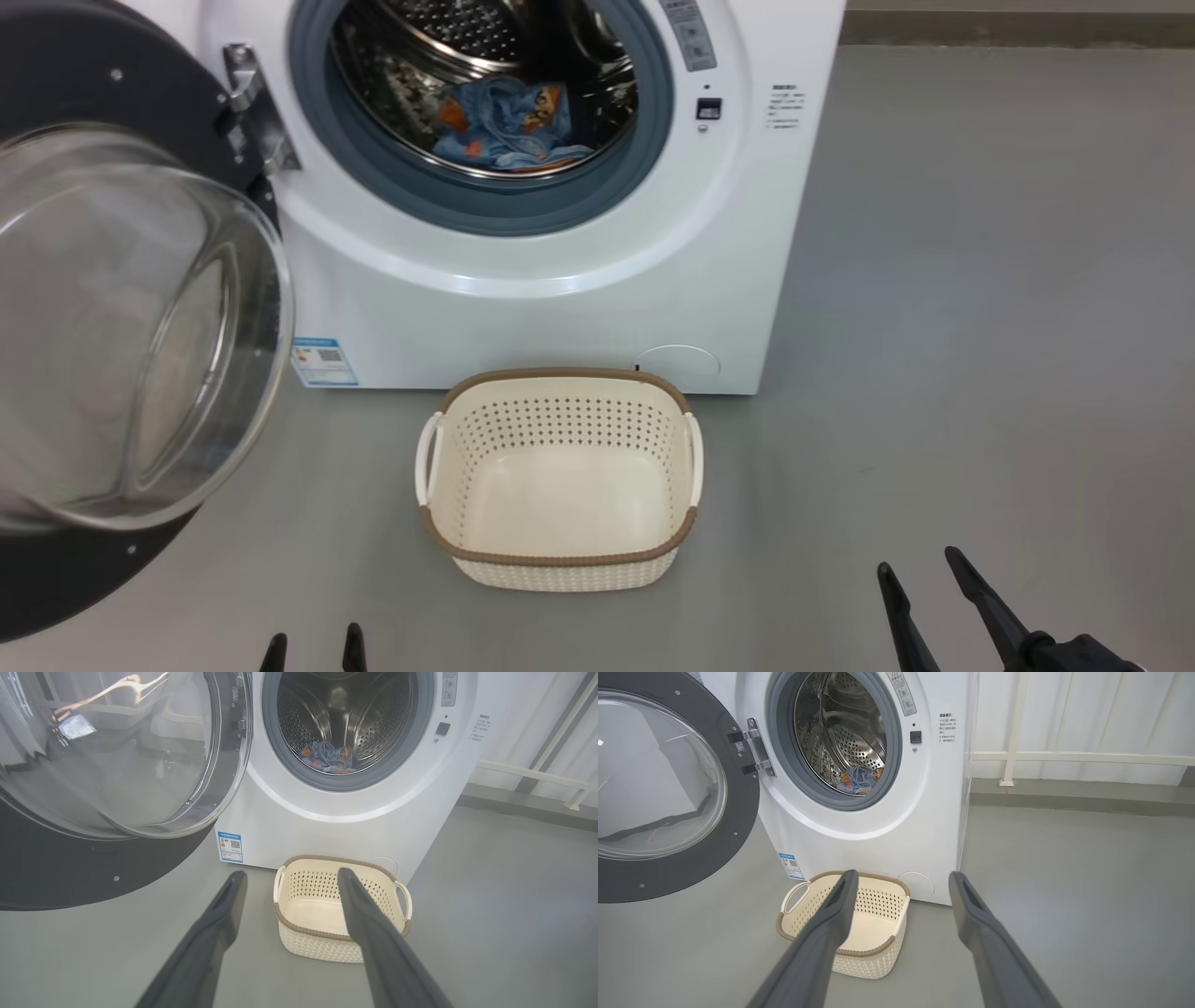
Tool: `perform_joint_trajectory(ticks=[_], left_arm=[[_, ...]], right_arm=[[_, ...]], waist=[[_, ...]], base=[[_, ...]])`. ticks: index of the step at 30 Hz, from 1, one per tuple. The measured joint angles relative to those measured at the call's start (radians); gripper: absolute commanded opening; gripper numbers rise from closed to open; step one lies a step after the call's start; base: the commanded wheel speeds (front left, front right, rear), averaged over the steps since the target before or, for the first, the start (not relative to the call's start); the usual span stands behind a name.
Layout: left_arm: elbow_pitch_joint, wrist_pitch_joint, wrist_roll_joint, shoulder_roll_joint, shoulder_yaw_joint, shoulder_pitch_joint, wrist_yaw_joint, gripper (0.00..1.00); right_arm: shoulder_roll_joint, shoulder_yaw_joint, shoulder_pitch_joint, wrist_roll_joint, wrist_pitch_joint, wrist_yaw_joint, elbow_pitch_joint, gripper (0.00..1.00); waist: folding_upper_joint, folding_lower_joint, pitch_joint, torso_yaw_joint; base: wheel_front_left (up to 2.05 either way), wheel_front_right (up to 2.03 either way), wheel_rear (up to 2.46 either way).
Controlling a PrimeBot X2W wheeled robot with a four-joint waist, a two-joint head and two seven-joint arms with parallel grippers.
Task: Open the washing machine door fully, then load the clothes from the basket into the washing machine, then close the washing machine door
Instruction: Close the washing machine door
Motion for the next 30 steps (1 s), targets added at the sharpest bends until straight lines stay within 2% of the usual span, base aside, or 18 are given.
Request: perform_joint_trajectory(ticks=[7,26,30], left_arm=[[-0.003,0.0,0.01,0.0,0.011,0.0,0.006,1.0],[-0.011,0.0,0.009,0.001,0.018,0.002,0.017,1.0],[-0.026,0.0,0.002,0.001,0.021,0.002,0.035,1.0]], right_arm=[[-0.021,0.045,-0.025,-0.002,0.0,0.0,0.004,1.0],[-0.065,0.152,-0.063,-0.002,0.0,0.0,0.039,1.0],[-0.07,0.189,-0.089,-0.002,0.0,0.0,0.048,1.0]], waist=[[-0.0001,0.0,-0.003,0.072],[0.0,0.0,-0.033,0.355],[0.0,0.0001,-0.037,0.403]], base=[[0.0,0.0,0.0],[0.0,0.0,0.0],[0.0,0.0,0.0]])
